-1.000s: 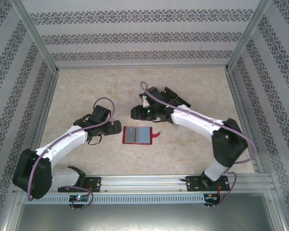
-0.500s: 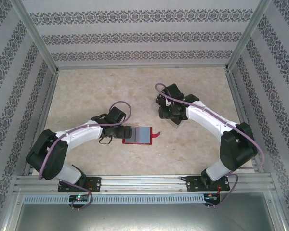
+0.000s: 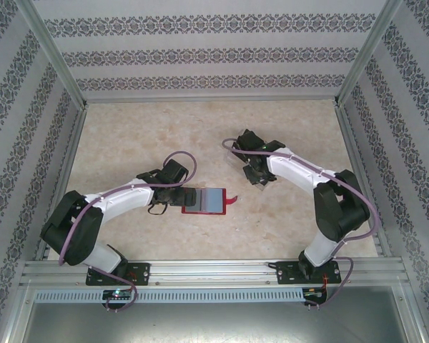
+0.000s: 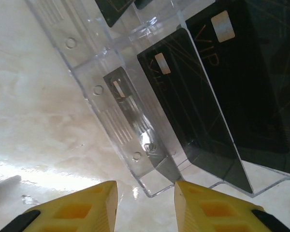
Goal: Put the credit cards into the card holder
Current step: Pick up the credit card from the storage box.
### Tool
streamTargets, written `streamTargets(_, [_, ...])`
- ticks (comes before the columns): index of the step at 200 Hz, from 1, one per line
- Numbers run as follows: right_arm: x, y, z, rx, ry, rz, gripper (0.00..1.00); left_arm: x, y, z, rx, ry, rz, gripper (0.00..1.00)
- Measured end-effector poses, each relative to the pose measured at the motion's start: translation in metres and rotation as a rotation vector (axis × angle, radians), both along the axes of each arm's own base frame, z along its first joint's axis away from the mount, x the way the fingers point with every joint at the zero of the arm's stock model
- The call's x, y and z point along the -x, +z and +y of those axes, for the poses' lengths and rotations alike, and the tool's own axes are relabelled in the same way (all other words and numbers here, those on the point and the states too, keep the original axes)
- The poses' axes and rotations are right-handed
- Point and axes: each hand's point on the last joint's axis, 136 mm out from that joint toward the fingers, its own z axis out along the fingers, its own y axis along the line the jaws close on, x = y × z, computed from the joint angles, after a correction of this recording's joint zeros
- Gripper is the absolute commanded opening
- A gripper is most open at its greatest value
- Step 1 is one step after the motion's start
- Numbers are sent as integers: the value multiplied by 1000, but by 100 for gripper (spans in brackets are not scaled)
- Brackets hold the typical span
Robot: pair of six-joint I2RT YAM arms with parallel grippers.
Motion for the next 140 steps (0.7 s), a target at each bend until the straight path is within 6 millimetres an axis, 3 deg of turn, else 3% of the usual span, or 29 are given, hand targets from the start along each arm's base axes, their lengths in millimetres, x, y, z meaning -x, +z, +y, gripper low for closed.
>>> streamTargets(77, [-9,-9,-4,62,10,6,35,0,0,-2,2,-6,-6,100])
streamTargets(140, [-13,-16,-1,74,30,24,18,1,-1,-4,0,-12,-4,100])
